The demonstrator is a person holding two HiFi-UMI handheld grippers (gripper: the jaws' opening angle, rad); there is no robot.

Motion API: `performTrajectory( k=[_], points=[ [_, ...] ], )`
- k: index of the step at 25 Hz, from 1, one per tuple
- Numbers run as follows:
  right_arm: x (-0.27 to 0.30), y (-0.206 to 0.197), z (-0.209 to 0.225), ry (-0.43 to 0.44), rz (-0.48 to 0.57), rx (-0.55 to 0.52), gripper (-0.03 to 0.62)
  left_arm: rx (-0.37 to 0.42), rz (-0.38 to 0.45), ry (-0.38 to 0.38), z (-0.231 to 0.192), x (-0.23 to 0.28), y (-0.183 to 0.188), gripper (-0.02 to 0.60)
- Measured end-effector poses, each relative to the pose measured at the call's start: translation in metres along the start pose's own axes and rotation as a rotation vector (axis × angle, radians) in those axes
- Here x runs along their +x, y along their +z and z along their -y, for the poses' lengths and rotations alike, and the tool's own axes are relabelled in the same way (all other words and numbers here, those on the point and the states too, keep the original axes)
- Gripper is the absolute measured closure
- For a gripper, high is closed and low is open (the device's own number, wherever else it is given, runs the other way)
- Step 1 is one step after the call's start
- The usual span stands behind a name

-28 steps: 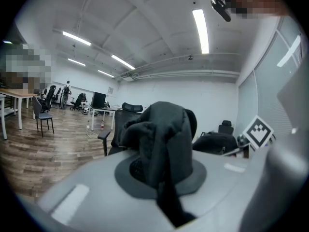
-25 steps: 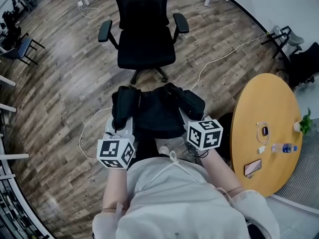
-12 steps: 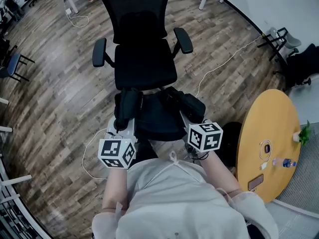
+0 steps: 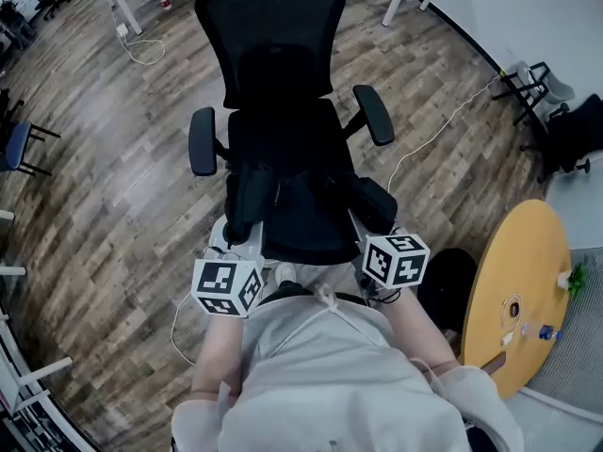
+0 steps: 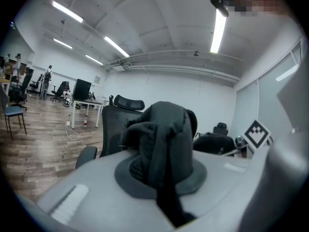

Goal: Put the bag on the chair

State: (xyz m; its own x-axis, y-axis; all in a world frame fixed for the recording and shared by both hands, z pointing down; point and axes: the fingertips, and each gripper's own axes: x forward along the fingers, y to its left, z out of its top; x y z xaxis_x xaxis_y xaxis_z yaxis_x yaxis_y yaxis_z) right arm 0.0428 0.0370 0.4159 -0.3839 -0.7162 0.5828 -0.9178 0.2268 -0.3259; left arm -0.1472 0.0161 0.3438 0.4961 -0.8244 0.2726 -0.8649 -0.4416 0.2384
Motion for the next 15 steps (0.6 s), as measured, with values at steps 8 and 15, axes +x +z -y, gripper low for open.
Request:
performTrajectory(
  k=[8, 15],
  points=[
    [0.074, 0.037, 0.0, 0.002, -0.032, 0.015, 0.571, -0.017, -0.035, 0.01, -0.06, 0.055, 0.015, 0.555],
    [0.142, 0.066, 0.024, 0.024, -0.087, 0.006, 0.571, -0.05, -0.075, 0.052, -0.098, 0.117, 0.011, 0.555]
  ],
)
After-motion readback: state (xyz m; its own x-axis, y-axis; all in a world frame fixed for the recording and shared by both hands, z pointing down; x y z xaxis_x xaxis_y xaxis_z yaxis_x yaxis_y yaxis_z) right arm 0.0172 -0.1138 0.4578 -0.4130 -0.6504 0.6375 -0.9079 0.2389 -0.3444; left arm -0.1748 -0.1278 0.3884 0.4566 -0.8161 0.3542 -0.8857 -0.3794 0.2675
